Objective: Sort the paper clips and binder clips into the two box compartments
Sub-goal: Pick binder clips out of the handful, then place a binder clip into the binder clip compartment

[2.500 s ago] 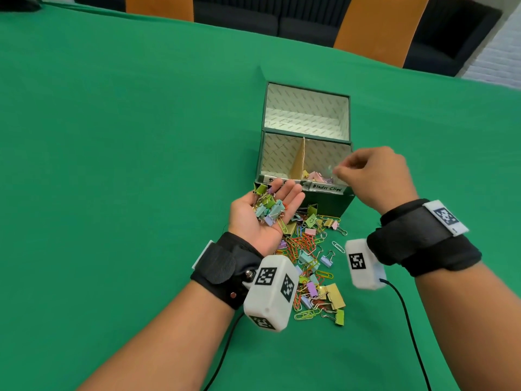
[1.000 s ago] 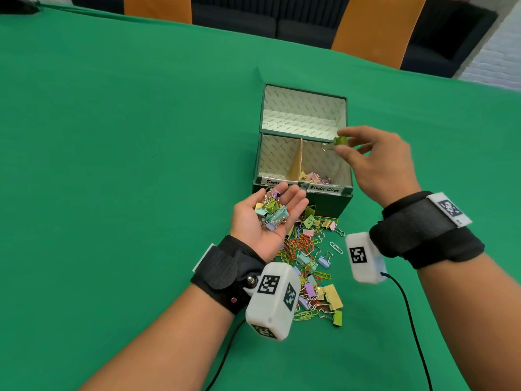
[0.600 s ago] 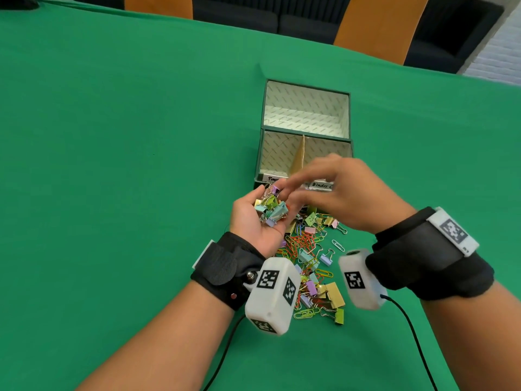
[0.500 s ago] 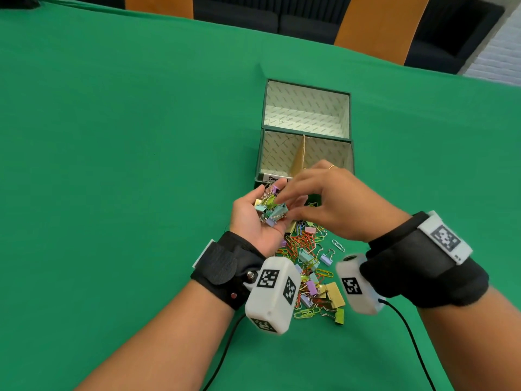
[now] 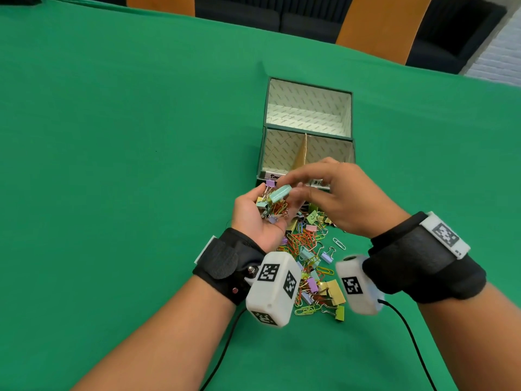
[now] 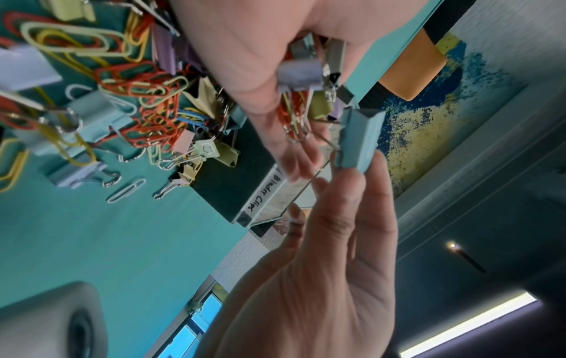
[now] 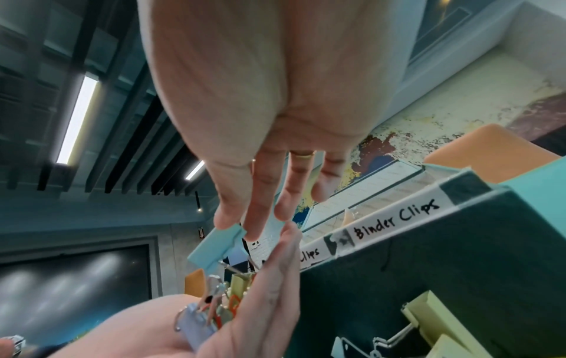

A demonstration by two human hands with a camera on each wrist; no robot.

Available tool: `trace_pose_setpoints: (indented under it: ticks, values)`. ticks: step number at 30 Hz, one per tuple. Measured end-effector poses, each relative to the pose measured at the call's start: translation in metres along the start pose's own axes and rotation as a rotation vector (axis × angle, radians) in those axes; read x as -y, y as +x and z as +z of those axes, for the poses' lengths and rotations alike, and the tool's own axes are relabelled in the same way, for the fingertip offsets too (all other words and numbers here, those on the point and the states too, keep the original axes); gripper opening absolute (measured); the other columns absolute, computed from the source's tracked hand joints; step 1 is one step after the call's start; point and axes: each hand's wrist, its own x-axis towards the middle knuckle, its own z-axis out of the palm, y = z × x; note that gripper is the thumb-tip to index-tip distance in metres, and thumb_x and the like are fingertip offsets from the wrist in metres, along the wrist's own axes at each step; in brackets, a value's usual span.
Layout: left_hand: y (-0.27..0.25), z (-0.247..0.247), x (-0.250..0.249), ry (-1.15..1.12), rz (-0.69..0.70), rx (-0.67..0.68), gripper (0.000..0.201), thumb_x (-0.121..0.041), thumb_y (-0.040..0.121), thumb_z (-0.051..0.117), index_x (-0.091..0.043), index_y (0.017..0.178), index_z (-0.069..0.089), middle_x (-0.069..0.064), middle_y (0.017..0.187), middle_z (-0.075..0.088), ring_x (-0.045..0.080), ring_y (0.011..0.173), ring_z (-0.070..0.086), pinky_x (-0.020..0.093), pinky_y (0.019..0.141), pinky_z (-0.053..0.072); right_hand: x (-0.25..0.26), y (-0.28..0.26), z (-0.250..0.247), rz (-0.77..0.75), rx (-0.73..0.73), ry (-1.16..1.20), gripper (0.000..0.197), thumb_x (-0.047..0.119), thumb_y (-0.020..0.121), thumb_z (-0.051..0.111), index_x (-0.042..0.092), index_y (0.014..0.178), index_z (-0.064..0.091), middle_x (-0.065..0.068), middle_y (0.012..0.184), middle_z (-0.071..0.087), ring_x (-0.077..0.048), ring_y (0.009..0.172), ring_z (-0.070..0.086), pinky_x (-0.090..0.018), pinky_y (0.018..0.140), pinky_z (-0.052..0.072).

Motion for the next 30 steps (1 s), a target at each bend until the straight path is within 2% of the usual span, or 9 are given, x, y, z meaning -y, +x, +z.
trace_pose_setpoints:
  ticks: [3,7,10,12,15,18,20,24,30]
  values:
    - [-0.001,0.001,0.000,0.020,0.011,-0.009,0.031,-0.018,0.098,0.041,0.007,0.092,0.058,0.022,0.079,0.065,0.028,0.060,0.067,0.035,0.062,0.059,-0.003,-0.002,0.002,0.025,-0.022,0.034,0.019,0.033,0.088,0.066,0.040,0.105,0.071,0.015,0.092,0.067,0.002,0.090,0.053,-0.022,0.075,0.038]
    - [-0.003,0.001,0.000,0.018,0.002,0.004,0.036,-0.015,0.098,0.043,0.010,0.084,0.065,0.025,0.081,0.067,0.033,0.065,0.069,0.042,0.065,0.060,0.002,-0.002,-0.001,0.027,-0.065,0.189,0.014,0.022,0.089,0.066,0.026,0.101,0.073,0.015,0.082,0.073,0.011,0.075,0.059,-0.005,0.069,0.038]
    - [-0.001,-0.002,-0.001,-0.008,-0.028,0.037,0.038,-0.020,0.099,0.040,0.009,0.090,0.064,0.025,0.087,0.068,0.036,0.075,0.070,0.050,0.077,0.056,-0.004,0.001,-0.006,0.062,-0.160,0.251,0.013,0.023,0.088,0.068,0.027,0.100,0.073,0.015,0.080,0.071,0.005,0.062,0.055,-0.011,0.065,0.041]
    - [0.001,-0.003,-0.002,-0.007,-0.035,0.044,0.039,-0.022,0.100,0.037,0.007,0.091,0.062,0.024,0.087,0.068,0.035,0.076,0.071,0.050,0.078,0.055,-0.012,0.006,-0.013,0.097,-0.270,0.260,0.014,0.027,0.087,0.070,0.032,0.099,0.072,0.014,0.085,0.071,0.002,0.070,0.057,-0.017,0.068,0.046]
    - [0.003,-0.005,-0.002,-0.013,-0.050,0.056,0.040,-0.023,0.100,0.036,0.006,0.094,0.063,0.023,0.090,0.069,0.035,0.078,0.071,0.049,0.077,0.055,-0.021,0.012,-0.026,0.144,-0.461,0.234,0.017,0.025,0.086,0.071,0.033,0.100,0.070,0.014,0.088,0.070,0.000,0.081,0.062,-0.010,0.075,0.048]
    - [0.003,-0.006,-0.002,-0.008,-0.055,0.061,0.040,-0.023,0.100,0.036,0.006,0.095,0.063,0.022,0.091,0.069,0.034,0.079,0.071,0.049,0.078,0.056,-0.031,0.017,-0.031,0.197,-0.551,0.142,0.018,0.024,0.086,0.072,0.028,0.103,0.071,0.012,0.086,0.068,0.005,0.078,0.060,-0.002,0.073,0.044]
    - [0.003,-0.006,-0.002,-0.005,-0.057,0.064,0.039,-0.023,0.100,0.037,0.006,0.097,0.063,0.022,0.091,0.069,0.034,0.080,0.071,0.048,0.079,0.056,-0.038,0.019,-0.028,0.258,-0.539,0.082,0.018,0.024,0.086,0.071,0.024,0.104,0.072,0.013,0.084,0.066,0.005,0.076,0.058,-0.002,0.072,0.043]
    - [0.003,-0.006,-0.002,0.002,-0.053,0.061,0.039,-0.023,0.100,0.037,0.006,0.097,0.063,0.022,0.091,0.069,0.034,0.080,0.071,0.048,0.078,0.056,-0.041,0.016,-0.019,0.367,-0.314,-0.089,0.022,0.030,0.088,0.068,0.022,0.108,0.072,0.011,0.092,0.064,-0.007,0.091,0.056,-0.023,0.086,0.043]
    - [0.003,-0.005,-0.002,0.044,-0.035,0.049,0.036,-0.020,0.099,0.039,0.006,0.095,0.064,0.022,0.090,0.069,0.033,0.081,0.071,0.047,0.080,0.056,-0.019,0.015,-0.012,0.239,-0.317,-0.049,0.013,0.033,0.090,0.064,0.029,0.099,0.073,0.027,0.079,0.057,-0.006,0.089,0.056,-0.024,0.083,0.041]
